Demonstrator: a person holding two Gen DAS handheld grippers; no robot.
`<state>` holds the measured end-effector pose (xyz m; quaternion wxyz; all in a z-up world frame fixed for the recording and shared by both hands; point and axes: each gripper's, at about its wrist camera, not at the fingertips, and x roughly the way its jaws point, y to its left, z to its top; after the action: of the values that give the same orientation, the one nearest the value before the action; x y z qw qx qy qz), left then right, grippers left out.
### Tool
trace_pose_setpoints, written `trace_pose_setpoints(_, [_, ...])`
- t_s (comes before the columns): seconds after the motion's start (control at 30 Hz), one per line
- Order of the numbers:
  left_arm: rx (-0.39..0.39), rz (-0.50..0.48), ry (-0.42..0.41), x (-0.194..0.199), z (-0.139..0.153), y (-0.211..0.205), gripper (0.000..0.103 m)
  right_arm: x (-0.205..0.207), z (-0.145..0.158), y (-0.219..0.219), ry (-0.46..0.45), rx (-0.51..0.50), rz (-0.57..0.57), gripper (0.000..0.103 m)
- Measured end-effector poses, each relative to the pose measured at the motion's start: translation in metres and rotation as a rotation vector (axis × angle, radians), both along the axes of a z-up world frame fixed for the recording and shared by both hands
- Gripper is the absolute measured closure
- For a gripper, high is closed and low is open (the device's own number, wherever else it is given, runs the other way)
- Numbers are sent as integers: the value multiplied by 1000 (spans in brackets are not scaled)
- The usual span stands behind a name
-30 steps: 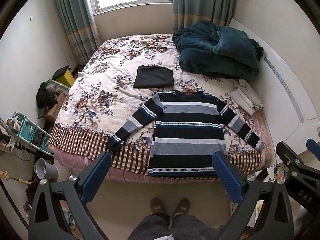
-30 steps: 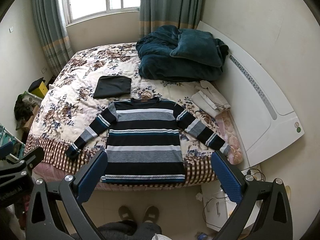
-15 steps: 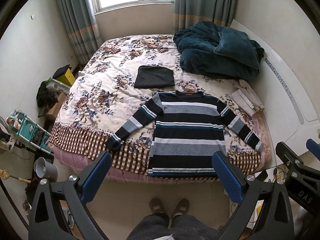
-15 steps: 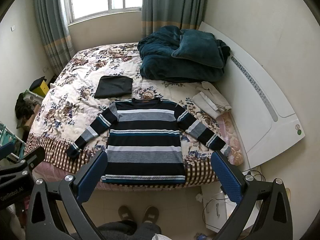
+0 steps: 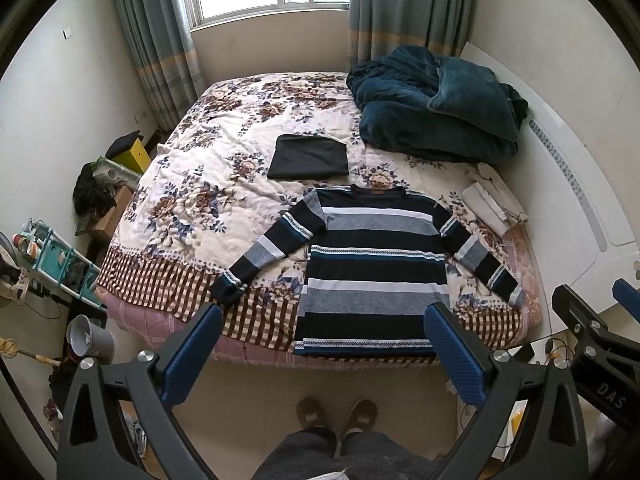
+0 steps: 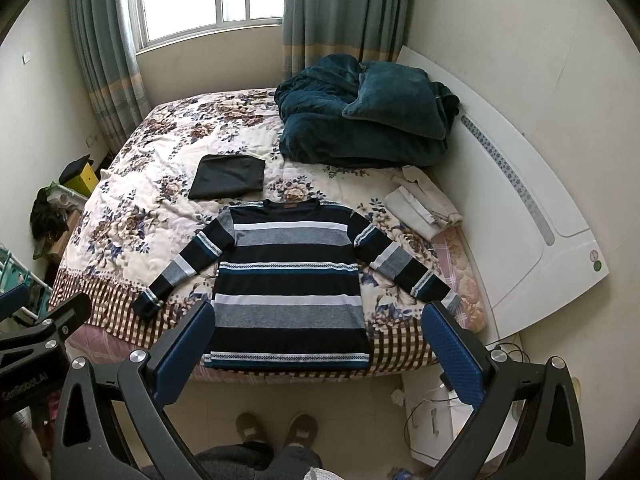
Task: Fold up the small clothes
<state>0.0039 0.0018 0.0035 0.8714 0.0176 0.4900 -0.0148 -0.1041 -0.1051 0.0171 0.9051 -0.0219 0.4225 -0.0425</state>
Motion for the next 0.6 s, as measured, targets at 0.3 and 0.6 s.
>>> trace_pose_setpoints(0.3, [-1,3,-3,0,0,-1,0,-1,1,-1,-2,1,2,0])
trace_pose_setpoints(0.6, [-3,1,-4,2,1,-1,0,-1,1,-1,-3,1,3,0])
